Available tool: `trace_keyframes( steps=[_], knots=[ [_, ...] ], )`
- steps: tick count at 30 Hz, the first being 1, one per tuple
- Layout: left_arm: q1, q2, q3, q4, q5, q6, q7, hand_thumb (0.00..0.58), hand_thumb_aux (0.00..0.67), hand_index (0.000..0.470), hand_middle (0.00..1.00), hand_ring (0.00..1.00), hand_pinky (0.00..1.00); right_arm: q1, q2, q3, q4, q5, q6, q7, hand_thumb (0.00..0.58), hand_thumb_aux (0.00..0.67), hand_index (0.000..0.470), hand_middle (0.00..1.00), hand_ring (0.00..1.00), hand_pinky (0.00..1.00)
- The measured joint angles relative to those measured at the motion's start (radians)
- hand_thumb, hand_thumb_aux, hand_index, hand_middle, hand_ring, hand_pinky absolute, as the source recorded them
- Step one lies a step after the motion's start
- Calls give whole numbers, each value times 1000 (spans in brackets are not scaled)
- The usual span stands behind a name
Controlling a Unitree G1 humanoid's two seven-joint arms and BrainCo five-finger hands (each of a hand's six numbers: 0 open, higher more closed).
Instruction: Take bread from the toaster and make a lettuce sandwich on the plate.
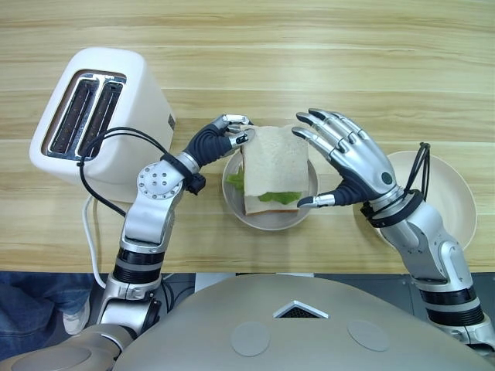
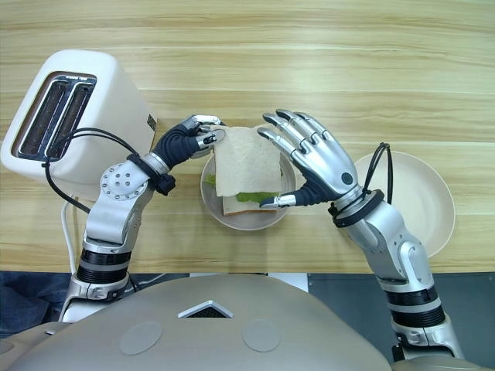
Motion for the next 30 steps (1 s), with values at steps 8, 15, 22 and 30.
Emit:
trace_keyframes(
  steps=[8,15,22,30],
  knots=[
    [29,22,-39,44,50,-18,38,580,670,470,1000,1000,1000,-1,22,56,10,-28,-12,13,0,0,0,0,0,0],
    [35,24,-47,85,82,-61,67,580,670,470,1000,1000,1000,16,23,126,57,-52,-18,50,0,0,0,0,0,0],
    [37,20,-78,139,119,-113,95,580,670,470,1000,1000,1000,-24,-5,189,128,-134,16,149,0,0,0,0,0,0],
    [17,26,-116,184,233,-176,150,128,79,55,1000,1000,1000,-118,-82,221,129,-158,25,263,0,0,0,0,0,0]
  ],
)
